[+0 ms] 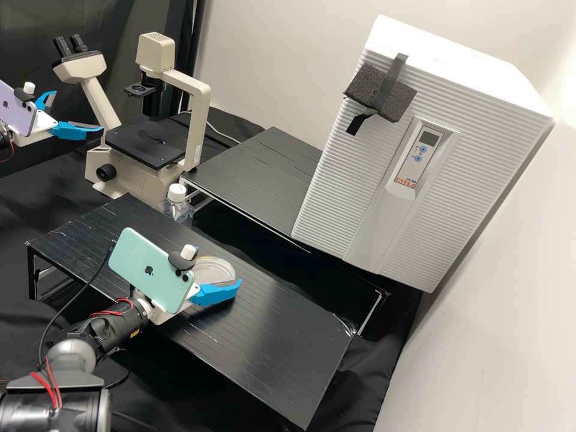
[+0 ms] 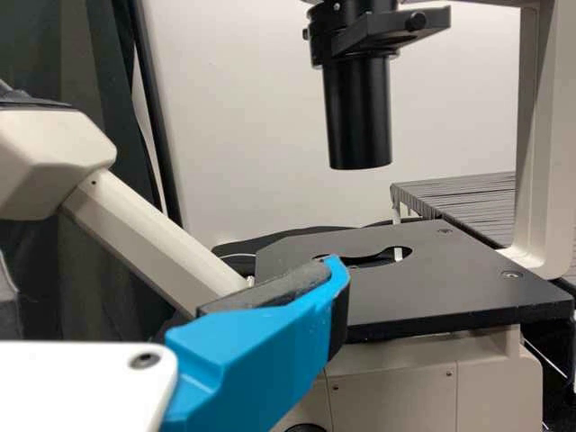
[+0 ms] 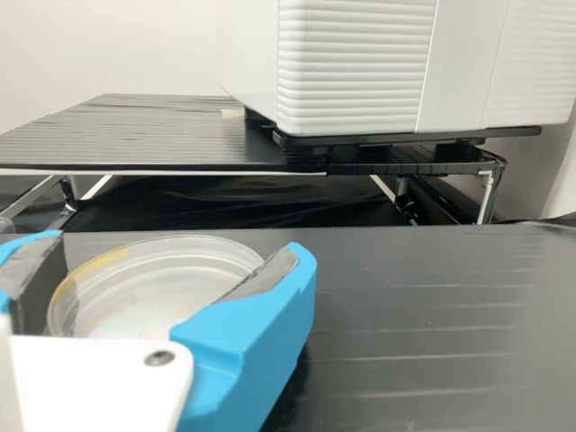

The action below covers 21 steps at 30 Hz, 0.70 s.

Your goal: Open the petri dish lid.

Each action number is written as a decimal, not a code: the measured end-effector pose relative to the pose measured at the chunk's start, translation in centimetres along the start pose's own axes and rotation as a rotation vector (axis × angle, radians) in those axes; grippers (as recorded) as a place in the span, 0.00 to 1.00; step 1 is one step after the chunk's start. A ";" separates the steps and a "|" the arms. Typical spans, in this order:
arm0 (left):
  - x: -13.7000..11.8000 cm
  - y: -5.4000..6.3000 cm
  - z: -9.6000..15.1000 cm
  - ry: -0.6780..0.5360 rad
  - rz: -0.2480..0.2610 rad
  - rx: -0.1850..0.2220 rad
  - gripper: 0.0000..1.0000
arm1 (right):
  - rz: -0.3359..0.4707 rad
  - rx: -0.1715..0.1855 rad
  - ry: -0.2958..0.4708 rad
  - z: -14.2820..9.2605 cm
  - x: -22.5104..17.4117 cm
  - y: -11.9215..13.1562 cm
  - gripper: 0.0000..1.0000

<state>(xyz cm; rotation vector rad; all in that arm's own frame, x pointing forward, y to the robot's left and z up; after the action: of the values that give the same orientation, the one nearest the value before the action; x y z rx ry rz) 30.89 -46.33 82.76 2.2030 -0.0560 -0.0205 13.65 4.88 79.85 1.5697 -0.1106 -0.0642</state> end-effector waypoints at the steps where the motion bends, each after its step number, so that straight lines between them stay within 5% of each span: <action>1: 0.0 0.0 0.0 0.000 0.000 0.000 1.00 | 0.001 0.000 0.000 0.0 0.0 0.0 0.00; 8: 0.0 0.0 0.0 0.000 0.000 0.000 1.00 | 0.005 0.005 0.001 0.0 0.0 0.1 0.00; 21: 0.0 0.0 0.0 0.000 0.000 0.000 1.00 | 0.097 0.129 0.067 0.8 -2.8 4.1 0.00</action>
<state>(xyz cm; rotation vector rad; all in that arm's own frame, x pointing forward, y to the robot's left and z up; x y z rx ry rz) 30.89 -46.33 82.76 2.2030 -0.0560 -0.0205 10.62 4.43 83.86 1.6910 -0.1402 0.0730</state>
